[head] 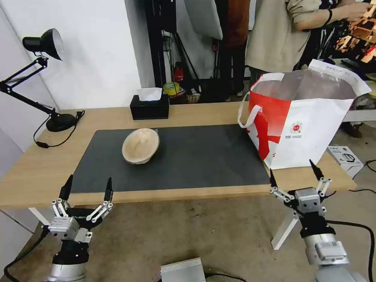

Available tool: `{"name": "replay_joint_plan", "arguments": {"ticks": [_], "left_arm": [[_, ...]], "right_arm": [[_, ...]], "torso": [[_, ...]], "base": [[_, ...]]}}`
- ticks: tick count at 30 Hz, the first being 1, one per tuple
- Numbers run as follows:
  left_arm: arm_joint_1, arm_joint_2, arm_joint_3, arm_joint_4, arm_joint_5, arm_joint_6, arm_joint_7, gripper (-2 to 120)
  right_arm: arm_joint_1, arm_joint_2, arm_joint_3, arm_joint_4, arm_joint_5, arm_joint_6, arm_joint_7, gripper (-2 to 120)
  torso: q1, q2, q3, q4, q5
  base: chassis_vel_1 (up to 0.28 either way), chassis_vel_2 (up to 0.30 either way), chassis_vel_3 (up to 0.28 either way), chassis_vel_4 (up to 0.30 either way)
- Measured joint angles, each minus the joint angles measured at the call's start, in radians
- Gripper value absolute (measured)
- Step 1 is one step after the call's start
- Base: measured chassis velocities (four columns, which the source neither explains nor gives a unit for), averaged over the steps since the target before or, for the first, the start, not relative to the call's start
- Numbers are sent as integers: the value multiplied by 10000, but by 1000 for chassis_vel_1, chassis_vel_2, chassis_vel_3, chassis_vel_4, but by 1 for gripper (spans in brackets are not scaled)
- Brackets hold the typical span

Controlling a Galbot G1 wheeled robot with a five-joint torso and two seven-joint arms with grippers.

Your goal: Pick up the trash from the table and place it into the takeout bag.

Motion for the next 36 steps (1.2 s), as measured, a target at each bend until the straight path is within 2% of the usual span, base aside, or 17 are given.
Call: {"name": "replay_joint_plan", "arguments": {"ticks": [16,36], "left_arm": [[-45,8,-21,-49,19,91,8,100],[-105,17,-20,56,19,97,11,100]], "right_arm": [[282,-233,-432,16,965,157,-548,100],[369,-292,-471,-101,1125,383,-795,100]], "torso": [[0,-1,0,0,1],[0,-2,1,0,0]], "base": [[0,0,0,0],[0,0,0,0]]}}
